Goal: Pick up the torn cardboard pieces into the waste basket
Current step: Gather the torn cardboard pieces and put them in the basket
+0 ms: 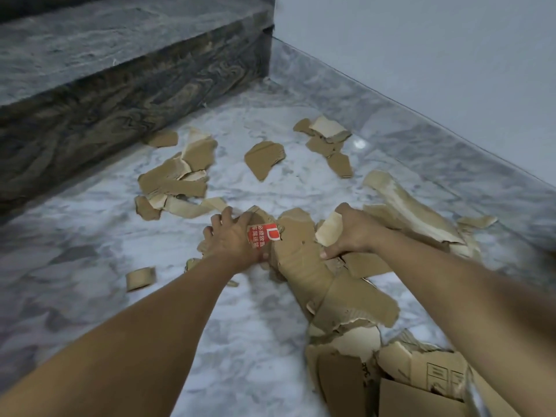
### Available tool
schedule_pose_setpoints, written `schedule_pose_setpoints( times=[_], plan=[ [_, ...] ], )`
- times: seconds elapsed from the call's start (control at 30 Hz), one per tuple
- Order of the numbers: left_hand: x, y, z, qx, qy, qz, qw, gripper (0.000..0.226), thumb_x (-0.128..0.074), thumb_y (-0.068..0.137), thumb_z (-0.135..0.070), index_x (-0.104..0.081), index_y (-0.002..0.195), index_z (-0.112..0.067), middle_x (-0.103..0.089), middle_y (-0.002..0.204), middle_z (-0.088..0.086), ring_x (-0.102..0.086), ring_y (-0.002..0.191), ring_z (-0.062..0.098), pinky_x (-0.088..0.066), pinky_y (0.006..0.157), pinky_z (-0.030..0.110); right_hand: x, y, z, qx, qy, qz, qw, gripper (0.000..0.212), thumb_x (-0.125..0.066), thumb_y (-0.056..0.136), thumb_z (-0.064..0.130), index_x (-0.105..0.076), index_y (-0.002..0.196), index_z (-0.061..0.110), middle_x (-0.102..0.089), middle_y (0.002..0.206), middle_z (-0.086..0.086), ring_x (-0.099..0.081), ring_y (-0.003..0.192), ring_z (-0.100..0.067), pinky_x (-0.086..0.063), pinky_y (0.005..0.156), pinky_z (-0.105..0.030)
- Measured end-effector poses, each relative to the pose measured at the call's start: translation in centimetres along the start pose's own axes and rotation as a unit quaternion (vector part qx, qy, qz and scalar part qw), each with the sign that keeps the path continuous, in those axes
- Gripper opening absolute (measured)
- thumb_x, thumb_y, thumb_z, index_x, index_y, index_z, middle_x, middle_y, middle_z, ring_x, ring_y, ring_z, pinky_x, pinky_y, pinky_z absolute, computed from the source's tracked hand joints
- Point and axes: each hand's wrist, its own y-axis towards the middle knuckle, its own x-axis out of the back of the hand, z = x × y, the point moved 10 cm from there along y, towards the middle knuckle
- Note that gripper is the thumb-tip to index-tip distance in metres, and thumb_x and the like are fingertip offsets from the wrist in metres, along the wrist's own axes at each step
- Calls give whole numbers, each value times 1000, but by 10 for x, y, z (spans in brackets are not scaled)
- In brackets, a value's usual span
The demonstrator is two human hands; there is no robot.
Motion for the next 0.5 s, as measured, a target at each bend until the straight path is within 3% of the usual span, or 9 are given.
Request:
schedule_pose_setpoints(
  times=[0.13, 0.27, 0.4, 0.5],
  plan=[
    [20, 9, 24, 31, 10, -52, 998, 85, -73, 71, -55, -35, 140, -24, -19, 154, 13, -20, 138, 35, -22, 111, 50, -4, -4, 15, 26, -85, 13, 996, 115, -91, 46, 54, -28, 137, 20, -40, 129, -6, -40, 121, -27, -44, 86, -39],
    [33, 13, 56, 71, 5, -85, 994, 85, -63, 75, -63, -34, 141, -16, -15, 154, 15, -22, 136, 37, -23, 110, 51, -22, -10, 51, 102, -121, 22, 987, 131, -94, 39, 50, -13, 140, 28, -25, 136, -5, -32, 131, -29, -43, 99, -46],
    [43, 20, 69, 68, -6, -100, 993, 97, -65, 69, -70, -28, 146, -24, -4, 158, 15, -9, 143, 40, -14, 115, 56, -41, -13, 88, 159, -146, 22, 976, 139, -95, 41, 44, -2, 144, 34, -30, 138, -8, -50, 121, -34, -49, 94, -43],
    [47, 30, 80, 95, -7, -82, 992, 118, -69, 55, -78, -23, 147, -20, 1, 158, 16, -3, 145, 42, -10, 115, 59, -45, -5, 101, 163, -129, 15, 978, 126, -94, 47, 38, -10, 140, 27, -52, 127, -11, -57, 107, -33, -51, 82, -38]
  ],
)
